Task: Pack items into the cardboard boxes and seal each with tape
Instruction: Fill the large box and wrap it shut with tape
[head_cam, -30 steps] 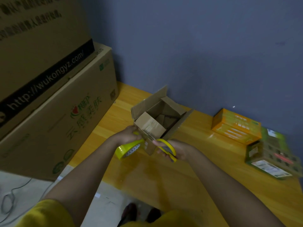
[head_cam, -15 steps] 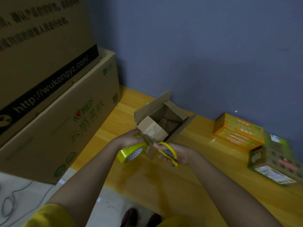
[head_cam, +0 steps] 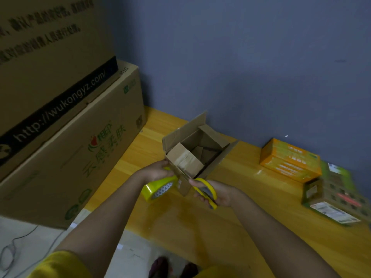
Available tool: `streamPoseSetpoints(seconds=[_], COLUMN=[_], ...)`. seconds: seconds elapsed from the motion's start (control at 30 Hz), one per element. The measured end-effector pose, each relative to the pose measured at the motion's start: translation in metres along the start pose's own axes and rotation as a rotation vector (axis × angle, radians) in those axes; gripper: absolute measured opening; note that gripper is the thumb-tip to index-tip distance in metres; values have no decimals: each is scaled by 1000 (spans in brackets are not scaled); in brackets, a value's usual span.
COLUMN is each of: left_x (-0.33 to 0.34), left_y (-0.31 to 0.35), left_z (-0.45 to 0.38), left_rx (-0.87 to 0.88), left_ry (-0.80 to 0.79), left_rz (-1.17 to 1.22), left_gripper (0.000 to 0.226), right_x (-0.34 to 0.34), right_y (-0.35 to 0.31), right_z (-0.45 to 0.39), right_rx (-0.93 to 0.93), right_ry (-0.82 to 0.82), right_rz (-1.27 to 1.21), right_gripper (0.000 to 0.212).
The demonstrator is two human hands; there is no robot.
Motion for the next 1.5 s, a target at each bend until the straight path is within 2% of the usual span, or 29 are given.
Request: streamPoseSetpoints(seconds=[0.23,0.5,0.67,0.73,0.83,0.93,1.0,1.1,1.17,1.23,1.37,1.5], left_x=[1,0,0,3,7,13,19,29,39,50,78,110], left_y=[2,1,-1,-3,-11,-20,-26,-36,-47,-55,-59,-46], left_z=[-1,-1,-2,0,0,2,2,2,1,1,-4,-15], left_rx=[7,7,13,9,-15,-41,-49,-49,-65,-81,-77,-40], left_ry=[-17,-17,-23,-36,-46,-57,-65,-81,-100,-122,-143,-179], left_rz=[-9,-44,-37,-47,-78,-134,-156,-152,-144,-124,-81,-70], left_gripper=[62,64,67,70,72,64,58,54,58,60,60,59], right_x=[7,8,-4,0,3,-6,-17,-44,-62,-77,-105,-110], right_y=[-10,-25,-22,-17,-3,17,36,68,89,110,146,158], right_z=[-6,-8,-6,-7,-13,-23,-28,-34,-35,-33,-34,-42], right_rx=[-2,-69,-69,-53,-12,10,68,159,187,213,187,131], right_ry=[7,54,138,92,54,85,134,272,396,513,754,717], right_rz=[7,77,133,126,205,280,354,678,785,793,738,789], right_gripper=[33,55,42,40,43,49,52,56,51,38,36,31])
Point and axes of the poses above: each hand's wrist, its own z-axis away from the middle knuckle, its own x-axis out of the palm, y = z × x, the point moved 10 cm from there along -z, towards the middle knuckle, and after that the axes turned 4 degrees about -y, right-handed, at the moved point
